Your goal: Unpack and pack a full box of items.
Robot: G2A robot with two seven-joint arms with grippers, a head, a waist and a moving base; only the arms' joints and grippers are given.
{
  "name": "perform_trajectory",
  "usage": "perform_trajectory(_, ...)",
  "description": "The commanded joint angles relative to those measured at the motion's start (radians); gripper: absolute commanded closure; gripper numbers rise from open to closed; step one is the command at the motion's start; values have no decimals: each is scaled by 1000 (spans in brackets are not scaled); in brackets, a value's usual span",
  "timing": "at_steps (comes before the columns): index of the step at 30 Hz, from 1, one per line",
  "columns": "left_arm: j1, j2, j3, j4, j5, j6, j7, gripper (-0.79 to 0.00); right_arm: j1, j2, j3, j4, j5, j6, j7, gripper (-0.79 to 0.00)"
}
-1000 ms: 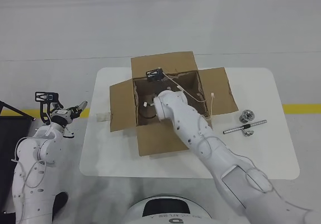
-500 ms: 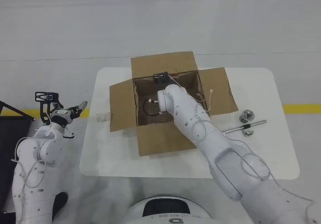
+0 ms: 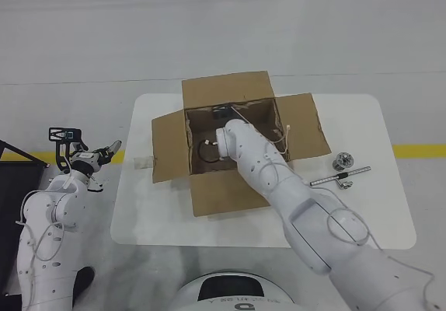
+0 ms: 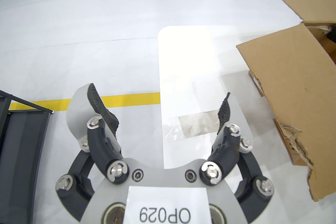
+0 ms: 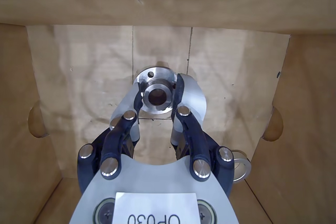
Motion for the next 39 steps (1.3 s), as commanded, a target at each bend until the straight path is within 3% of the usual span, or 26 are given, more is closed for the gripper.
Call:
perform_trajectory(1, 0, 0, 0, 0, 0, 0, 0, -785, 6, -8, -5, 15, 1, 2, -2, -237)
perform_trajectory(4, 0, 0, 0, 0, 0, 0, 0, -785, 17, -18, -12, 38, 1, 6, -4, -191)
perform_trajectory(6, 0, 0, 0, 0, 0, 0, 0, -785, 22, -25, -16, 48, 1, 8, -7, -31)
perform_trajectory(7, 0, 0, 0, 0, 0, 0, 0, -785, 25, -28, -17, 51, 1, 12, -10, 0)
perform_trajectory(13, 0, 0, 0, 0, 0, 0, 0, -785, 16, -34, -12, 27, 5, 37, -71, 0)
perform_trajectory(18, 0, 0, 0, 0, 0, 0, 0, -785, -52, -11, 9, -105, -23, 63, -164, 0)
perform_trajectory(24, 0, 0, 0, 0, 0, 0, 0, -785, -251, 57, 57, -454, -166, 142, -171, 0)
perform_trajectory(28, 0, 0, 0, 0, 0, 0, 0, -785, -477, 131, 151, -854, -324, 56, -63, 0)
perform_trajectory(32, 0, 0, 0, 0, 0, 0, 0, -785, -666, 173, 235, -1159, -386, -48, -35, 0)
perform_trajectory(39, 0, 0, 0, 0, 0, 0, 0, -785, -820, 187, 269, -1359, -339, -67, -218, 0)
